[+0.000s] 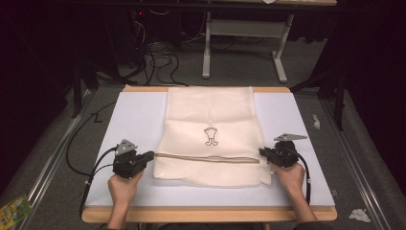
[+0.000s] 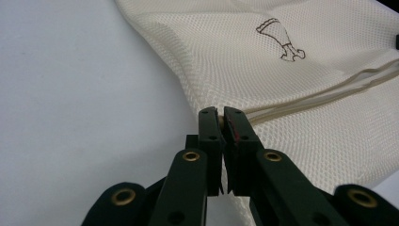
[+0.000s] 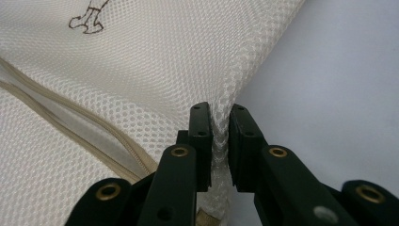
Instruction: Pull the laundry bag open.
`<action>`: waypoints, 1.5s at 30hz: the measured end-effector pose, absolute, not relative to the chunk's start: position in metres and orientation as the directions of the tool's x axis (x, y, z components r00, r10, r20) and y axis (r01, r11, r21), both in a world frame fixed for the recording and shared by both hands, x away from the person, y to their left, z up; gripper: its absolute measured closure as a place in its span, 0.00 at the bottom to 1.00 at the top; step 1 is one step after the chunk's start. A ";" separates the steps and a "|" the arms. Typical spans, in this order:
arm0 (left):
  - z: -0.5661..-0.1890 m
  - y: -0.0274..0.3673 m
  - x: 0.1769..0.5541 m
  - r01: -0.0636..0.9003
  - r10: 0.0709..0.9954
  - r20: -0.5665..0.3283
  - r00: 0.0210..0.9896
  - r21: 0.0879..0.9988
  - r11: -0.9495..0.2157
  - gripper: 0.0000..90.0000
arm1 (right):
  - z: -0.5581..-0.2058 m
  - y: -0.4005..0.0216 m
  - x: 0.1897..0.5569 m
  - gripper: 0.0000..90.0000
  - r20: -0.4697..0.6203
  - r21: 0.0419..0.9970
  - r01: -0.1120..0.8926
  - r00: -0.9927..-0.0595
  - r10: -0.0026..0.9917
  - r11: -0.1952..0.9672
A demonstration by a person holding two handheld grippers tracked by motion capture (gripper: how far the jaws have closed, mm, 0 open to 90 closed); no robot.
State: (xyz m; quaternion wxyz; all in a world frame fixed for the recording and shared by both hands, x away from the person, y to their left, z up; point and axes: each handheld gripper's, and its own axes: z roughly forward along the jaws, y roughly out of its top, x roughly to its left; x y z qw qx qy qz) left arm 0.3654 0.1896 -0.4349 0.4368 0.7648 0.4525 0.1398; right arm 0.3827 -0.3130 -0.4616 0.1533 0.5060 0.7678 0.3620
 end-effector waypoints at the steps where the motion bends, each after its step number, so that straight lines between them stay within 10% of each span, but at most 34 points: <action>1: -0.435 0.189 0.366 0.567 0.815 -0.175 0.553 0.795 -0.214 0.96 | -0.462 -0.313 0.383 0.90 0.128 0.710 0.667 -0.440 0.889 0.227; 17: -0.441 0.183 0.368 0.574 0.818 -0.160 0.553 0.784 -0.235 0.95 | -0.460 -0.313 0.380 0.74 0.126 0.717 0.664 -0.422 0.898 0.211; 45: -0.420 0.197 0.361 0.482 0.826 -0.138 0.547 0.858 -0.176 0.62 | -0.432 -0.334 0.359 0.67 0.142 0.821 0.558 -0.404 0.904 0.120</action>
